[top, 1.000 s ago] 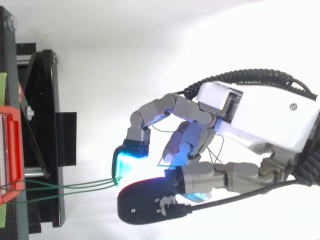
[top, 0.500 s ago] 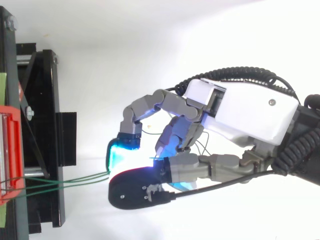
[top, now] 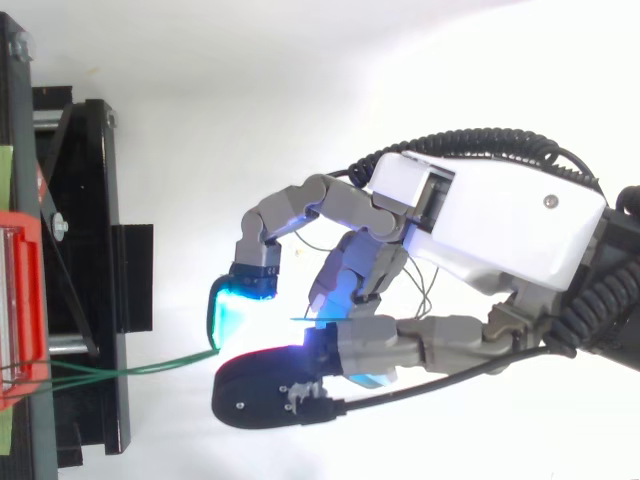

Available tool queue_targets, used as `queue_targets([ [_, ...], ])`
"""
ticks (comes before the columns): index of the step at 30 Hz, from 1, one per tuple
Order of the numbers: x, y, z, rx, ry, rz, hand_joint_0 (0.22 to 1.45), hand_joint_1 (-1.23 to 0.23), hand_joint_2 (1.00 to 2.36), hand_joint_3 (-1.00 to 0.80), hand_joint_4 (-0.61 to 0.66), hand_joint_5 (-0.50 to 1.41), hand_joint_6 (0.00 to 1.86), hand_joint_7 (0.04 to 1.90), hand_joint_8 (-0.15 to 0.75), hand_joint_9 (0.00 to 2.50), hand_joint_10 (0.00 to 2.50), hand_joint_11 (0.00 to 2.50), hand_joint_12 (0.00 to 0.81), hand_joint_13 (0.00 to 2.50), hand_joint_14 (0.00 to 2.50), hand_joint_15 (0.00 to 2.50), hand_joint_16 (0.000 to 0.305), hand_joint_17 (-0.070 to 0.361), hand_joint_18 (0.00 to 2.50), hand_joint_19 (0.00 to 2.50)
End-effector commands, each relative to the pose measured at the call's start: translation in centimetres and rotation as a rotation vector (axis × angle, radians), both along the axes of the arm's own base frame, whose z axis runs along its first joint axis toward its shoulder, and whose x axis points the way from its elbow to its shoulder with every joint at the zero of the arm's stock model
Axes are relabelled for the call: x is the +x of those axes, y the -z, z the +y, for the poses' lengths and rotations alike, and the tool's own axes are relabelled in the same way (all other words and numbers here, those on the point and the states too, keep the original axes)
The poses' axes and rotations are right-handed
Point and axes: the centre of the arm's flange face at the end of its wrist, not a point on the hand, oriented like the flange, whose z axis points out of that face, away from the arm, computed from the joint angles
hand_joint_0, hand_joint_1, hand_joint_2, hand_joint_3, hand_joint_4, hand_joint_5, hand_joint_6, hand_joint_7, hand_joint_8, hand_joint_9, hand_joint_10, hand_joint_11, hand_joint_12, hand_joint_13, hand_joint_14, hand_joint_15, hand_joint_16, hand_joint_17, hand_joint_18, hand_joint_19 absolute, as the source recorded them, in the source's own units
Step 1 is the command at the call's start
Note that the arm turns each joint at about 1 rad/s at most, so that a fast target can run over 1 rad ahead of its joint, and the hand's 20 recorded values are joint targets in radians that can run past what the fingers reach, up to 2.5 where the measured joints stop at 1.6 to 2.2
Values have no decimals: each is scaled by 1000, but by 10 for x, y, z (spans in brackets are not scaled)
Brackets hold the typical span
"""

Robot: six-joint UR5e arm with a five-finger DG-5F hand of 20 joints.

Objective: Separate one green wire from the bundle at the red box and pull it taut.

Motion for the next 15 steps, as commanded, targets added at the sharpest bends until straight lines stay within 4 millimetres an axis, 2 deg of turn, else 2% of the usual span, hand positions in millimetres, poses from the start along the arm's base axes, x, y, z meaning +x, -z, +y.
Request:
queue_targets([
  [1,1,0,0,2,-4,-3,646,-814,1017,-200,-3,-166,932,1028,238,1435,82,1615,326,1364,21,1362,51,116,758,640],
  [15,1,-8,-4,1,0,-1,674,-857,1014,-316,27,-160,931,1065,247,1433,1,1635,328,1341,23,1342,50,112,745,636],
])
